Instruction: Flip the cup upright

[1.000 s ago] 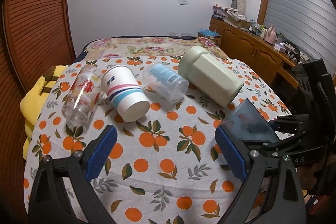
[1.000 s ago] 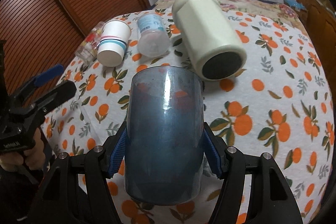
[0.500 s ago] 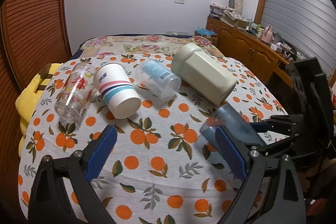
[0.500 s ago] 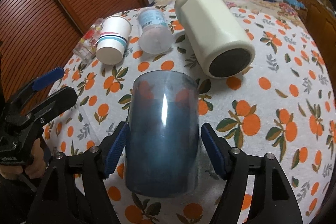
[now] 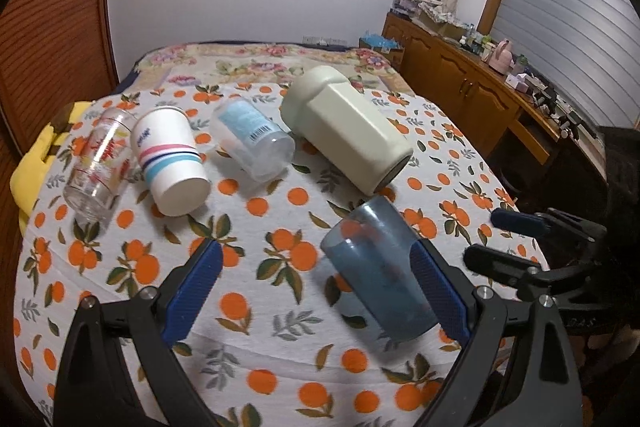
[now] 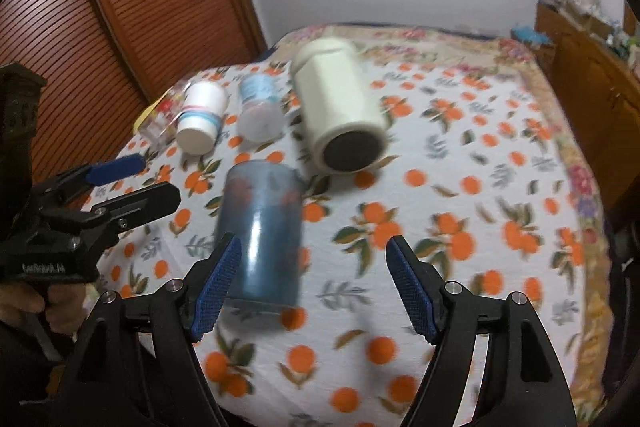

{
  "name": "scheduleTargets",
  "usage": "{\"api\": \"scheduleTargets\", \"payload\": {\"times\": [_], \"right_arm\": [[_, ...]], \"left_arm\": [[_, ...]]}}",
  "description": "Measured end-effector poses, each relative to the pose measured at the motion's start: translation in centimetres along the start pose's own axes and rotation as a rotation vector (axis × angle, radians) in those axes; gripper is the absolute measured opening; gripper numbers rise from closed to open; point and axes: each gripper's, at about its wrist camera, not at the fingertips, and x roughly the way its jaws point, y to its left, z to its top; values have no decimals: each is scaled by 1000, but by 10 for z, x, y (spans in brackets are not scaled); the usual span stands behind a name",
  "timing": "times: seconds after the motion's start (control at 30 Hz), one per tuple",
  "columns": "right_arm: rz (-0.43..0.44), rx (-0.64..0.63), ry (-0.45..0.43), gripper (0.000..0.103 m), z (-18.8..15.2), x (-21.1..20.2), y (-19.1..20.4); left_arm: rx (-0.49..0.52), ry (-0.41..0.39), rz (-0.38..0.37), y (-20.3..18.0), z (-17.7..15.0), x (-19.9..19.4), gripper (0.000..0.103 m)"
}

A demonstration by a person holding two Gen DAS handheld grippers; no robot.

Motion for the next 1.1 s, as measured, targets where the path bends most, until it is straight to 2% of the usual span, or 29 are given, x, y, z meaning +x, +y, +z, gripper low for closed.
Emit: {"api": "scheduleTargets", "payload": {"times": [0.23,0.5,0.63,0.83,1.0,1.1], "right_arm": [[-35,18,-56,77,-2,-12,-18],[-24,37,-71,77,-7,-14,-27],[-19,48,-77,77,-9,-15,-31],[-20,59,-87,77,-9,-17,-35],[-22,60,-88,77,-10,-18,-37],[-22,63,-90,77,-10,-18,-37]], "left_arm": [[-53,104,-18,-13,10,21,95],[-112,184,29,-23,20,48,95],[-148,253,37,-19,22,65,95],[-186,307,1,-19,23,74,95],[-233,357,-61,-17,17,85,95],[-242,379,-104,-18,13,89,88]]}}
